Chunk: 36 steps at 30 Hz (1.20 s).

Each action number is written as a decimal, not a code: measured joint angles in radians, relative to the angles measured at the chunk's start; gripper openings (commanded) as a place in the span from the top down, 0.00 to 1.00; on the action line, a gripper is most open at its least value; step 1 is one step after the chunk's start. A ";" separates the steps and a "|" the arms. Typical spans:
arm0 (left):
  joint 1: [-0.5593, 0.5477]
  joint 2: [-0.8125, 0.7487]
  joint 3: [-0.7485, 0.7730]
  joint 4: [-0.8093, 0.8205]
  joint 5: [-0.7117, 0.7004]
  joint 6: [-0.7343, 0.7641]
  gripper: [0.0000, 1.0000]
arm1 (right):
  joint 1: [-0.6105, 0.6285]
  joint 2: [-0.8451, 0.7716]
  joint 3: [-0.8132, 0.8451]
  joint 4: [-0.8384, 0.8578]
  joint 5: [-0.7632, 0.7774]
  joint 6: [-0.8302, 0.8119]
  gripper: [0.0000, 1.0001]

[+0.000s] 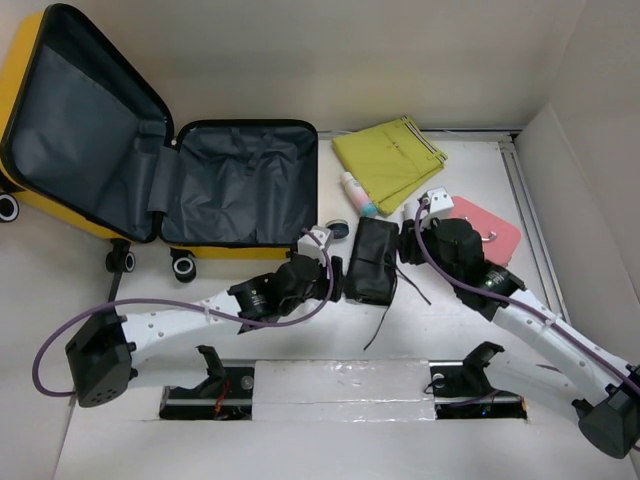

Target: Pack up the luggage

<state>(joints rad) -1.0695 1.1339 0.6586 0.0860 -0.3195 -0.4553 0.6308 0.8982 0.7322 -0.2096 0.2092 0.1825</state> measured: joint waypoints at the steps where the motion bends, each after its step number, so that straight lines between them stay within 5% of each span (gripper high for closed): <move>1: 0.002 0.000 -0.005 -0.001 -0.010 -0.009 0.38 | 0.000 0.000 0.000 0.000 0.000 0.000 0.49; 15: 0.006 0.038 -0.050 0.026 0.049 -0.042 0.37 | 0.000 -0.037 -0.003 0.000 0.032 0.001 0.44; 24: 0.003 0.266 0.208 0.203 0.201 0.012 0.40 | -0.021 0.038 0.169 -0.118 0.217 0.031 0.55; 31: 0.003 0.267 0.185 0.233 0.220 0.024 0.40 | -0.101 -0.006 0.129 -0.177 0.316 0.088 0.55; 36: 0.003 0.245 0.167 0.263 0.230 0.035 0.40 | -0.293 0.031 0.126 -0.202 0.283 0.095 0.51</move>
<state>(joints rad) -1.0660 1.3785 0.8261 0.3489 -0.0898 -0.4206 0.3378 0.9287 0.8585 -0.4114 0.4919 0.2779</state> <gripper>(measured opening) 0.607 0.484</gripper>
